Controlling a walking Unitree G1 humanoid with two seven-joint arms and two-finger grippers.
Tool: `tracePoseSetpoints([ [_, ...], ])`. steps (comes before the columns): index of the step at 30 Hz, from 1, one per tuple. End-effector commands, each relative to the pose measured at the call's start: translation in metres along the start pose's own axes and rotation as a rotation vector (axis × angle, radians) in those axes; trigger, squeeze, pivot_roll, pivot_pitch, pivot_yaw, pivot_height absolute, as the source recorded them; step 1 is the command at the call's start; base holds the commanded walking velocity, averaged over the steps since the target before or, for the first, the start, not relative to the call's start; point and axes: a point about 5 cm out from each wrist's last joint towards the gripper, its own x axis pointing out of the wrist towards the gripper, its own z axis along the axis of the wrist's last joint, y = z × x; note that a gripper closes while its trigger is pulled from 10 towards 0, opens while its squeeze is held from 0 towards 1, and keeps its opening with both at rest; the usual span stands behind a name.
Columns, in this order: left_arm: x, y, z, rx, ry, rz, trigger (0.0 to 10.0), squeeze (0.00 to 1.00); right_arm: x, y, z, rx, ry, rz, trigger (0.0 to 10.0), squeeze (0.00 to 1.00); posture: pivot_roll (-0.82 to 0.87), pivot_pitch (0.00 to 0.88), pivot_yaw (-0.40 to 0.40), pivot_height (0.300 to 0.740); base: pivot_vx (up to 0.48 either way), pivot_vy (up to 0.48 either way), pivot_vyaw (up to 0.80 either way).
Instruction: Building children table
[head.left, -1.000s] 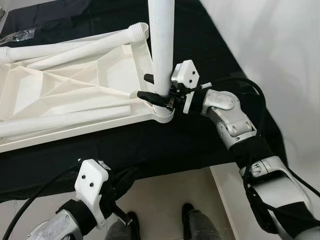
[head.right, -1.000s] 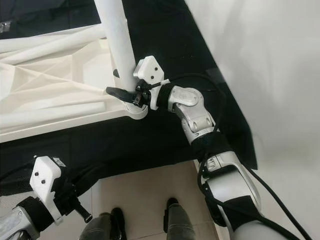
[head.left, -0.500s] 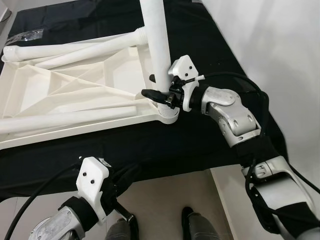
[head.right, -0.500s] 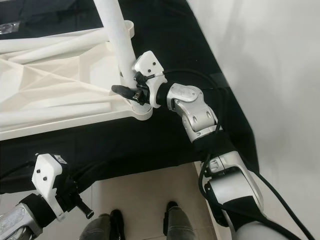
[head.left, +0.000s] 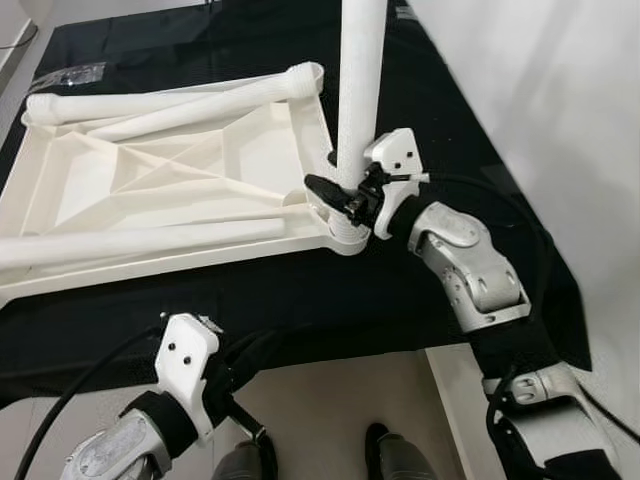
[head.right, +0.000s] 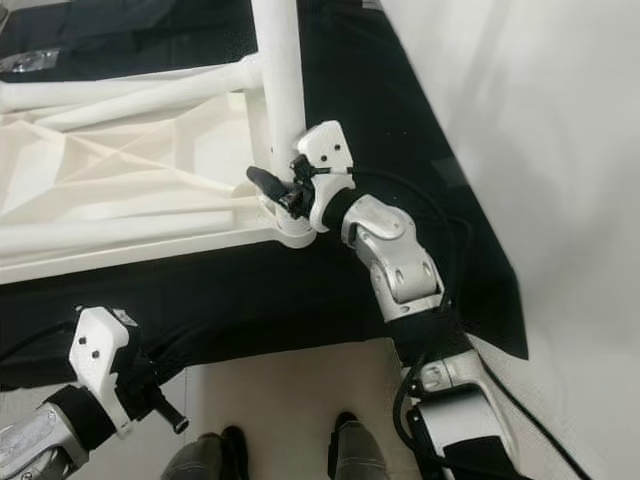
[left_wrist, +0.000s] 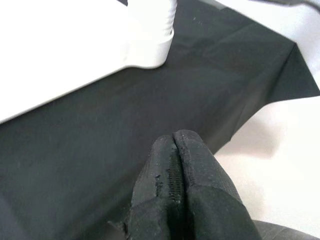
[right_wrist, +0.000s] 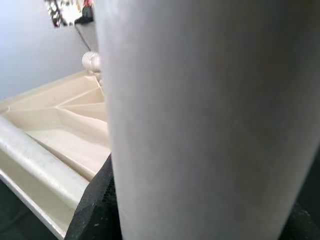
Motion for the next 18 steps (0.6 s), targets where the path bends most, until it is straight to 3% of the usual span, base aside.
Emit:
tracePoseSetpoints([
  [1,-0.002,0.0,-0.007,-0.015,0.025,0.005,10.0,0.0,-0.01,0.0,-0.046,0.083,0.197,-0.045,10.0,0.0,-0.03,0.288,0.041,0.74,0.0,0.0,0.0],
  [8,0.0,0.003,-0.009,-0.011,0.027,0.005,10.0,0.0,-0.02,0.005,-0.049,0.14,0.143,-0.141,10.0,0.0,-0.04,0.273,0.043,0.74,0.0,0.0,0.0],
  [15,0.002,0.007,-0.011,-0.008,0.026,0.005,10.0,0.0,-0.027,0.019,-0.043,0.166,0.061,-0.13,10.0,0.0,-0.04,0.26,0.049,0.74,0.0,0.0,0.0],
  [18,0.003,0.008,-0.012,-0.003,0.025,0.001,10.0,0.0,-0.031,0.031,-0.039,0.064,0.028,-0.034,10.0,0.0,-0.04,0.255,0.052,0.74,0.0,0.0,0.0],
])
